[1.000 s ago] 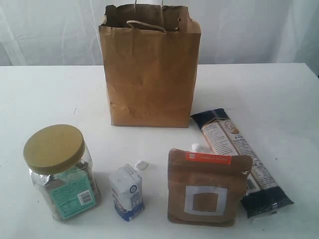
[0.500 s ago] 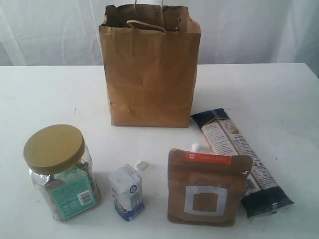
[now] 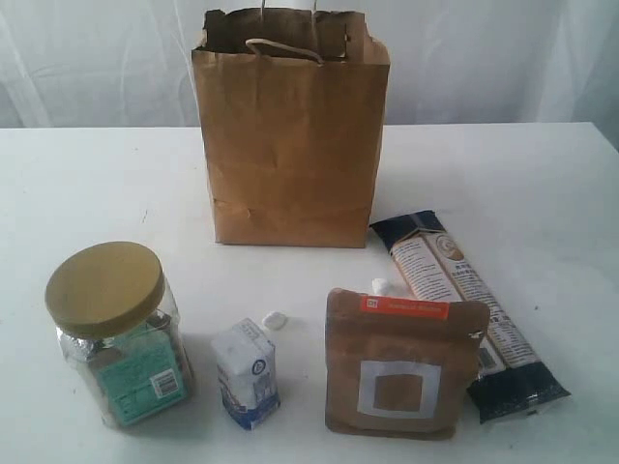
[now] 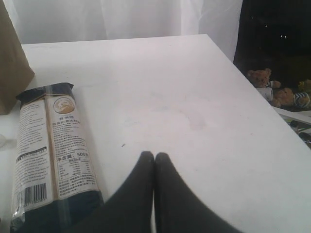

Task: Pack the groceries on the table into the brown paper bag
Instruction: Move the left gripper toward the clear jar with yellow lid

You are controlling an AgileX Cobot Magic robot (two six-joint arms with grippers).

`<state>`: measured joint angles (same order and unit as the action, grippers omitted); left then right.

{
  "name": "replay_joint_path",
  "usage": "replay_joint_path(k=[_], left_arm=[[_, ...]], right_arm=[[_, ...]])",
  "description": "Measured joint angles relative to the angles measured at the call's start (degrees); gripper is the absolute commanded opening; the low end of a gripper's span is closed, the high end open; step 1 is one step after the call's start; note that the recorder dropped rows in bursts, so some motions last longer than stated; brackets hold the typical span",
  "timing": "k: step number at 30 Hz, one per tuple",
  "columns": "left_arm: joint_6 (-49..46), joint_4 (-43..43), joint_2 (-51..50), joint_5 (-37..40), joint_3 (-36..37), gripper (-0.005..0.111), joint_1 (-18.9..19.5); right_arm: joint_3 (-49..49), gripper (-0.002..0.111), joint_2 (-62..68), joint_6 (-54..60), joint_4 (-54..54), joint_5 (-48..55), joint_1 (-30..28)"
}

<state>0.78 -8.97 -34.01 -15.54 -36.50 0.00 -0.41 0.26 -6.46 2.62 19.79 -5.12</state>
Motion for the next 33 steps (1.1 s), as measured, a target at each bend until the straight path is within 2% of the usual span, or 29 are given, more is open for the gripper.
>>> replay_joint_path(k=[4,8,12,16,22,26,29,33], left_arm=[[1.3,6.2,-9.8,17.5,-3.4,0.000,0.0],[-1.9,4.5,-14.2,34.4,-3.6,0.000,0.0],[-5.8,-4.3,-15.2,46.2,-3.6,0.000,0.0],[-9.6,-15.5,-15.3,53.0,-3.7,0.000,0.0],[-23.4,-32.8,-15.3,70.4,-3.8,0.000,0.0],[-34.6,-46.4,-15.3,74.9,-1.3,0.000,0.0],[-44.5,-59.0,-15.3,75.6,5.5,0.000,-0.5],[-51.2,-64.9,-15.3,71.0,15.9,0.000,-3.4]], right_arm=[[0.0,0.000,0.0,0.0,0.0,0.0,0.0],[0.0,0.000,0.0,0.0,0.0,0.0,0.0],[0.0,0.000,0.0,0.0,0.0,0.0,0.0],[0.0,0.000,0.0,0.0,0.0,0.0,0.0],[0.0,0.000,0.0,0.0,0.0,0.0,0.0],[0.0,0.000,0.0,0.0,0.0,0.0,0.0],[0.0,0.000,0.0,0.0,0.0,0.0,0.0],[0.0,0.000,0.0,0.0,0.0,0.0,0.0]])
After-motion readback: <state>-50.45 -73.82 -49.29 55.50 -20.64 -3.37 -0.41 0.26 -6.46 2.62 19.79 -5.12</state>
